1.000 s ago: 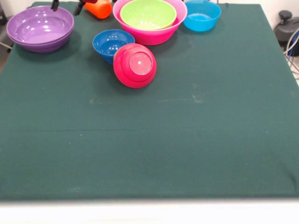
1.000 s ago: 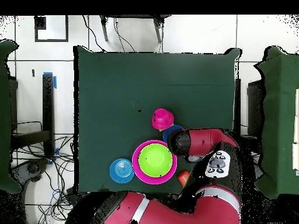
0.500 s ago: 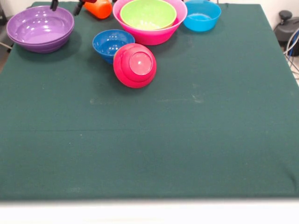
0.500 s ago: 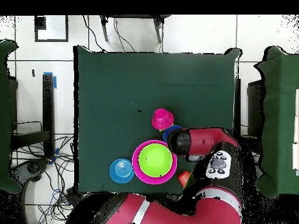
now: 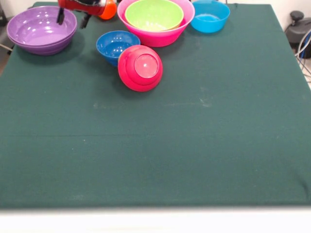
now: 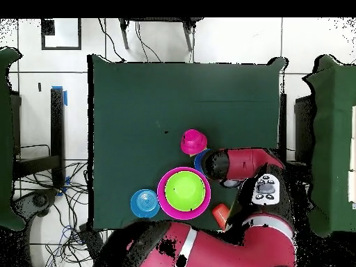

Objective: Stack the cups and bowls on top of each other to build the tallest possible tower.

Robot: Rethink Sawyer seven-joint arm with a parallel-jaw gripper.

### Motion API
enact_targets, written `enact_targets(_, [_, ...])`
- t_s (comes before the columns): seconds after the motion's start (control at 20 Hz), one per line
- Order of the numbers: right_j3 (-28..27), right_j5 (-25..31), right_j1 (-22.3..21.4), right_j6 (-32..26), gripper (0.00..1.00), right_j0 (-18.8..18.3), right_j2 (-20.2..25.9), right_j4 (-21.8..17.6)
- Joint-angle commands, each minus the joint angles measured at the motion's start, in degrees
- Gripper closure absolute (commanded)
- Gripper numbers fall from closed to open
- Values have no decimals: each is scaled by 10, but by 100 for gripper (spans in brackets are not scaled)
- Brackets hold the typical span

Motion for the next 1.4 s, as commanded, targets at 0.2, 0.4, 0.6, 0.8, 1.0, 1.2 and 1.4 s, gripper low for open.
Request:
enact_targets(0.2, [-44,-35,50,-23,0,-15,95,-23])
enact_targets(0.4, [-48,-33,51,-32,100,-16,96,-30])
enact_targets(0.6, [-56,-20,51,-44,100,-15,97,-32])
enact_targets(0.8, [-70,-18,56,-10,100,3,81,-28])
enact_targets(1.0, [-78,13,41,-3,100,21,74,-18])
enact_targets(1.2, [-88,50,27,-6,100,34,70,-6])
enact_targets(1.4, [-95,64,26,-25,100,33,77,-4])
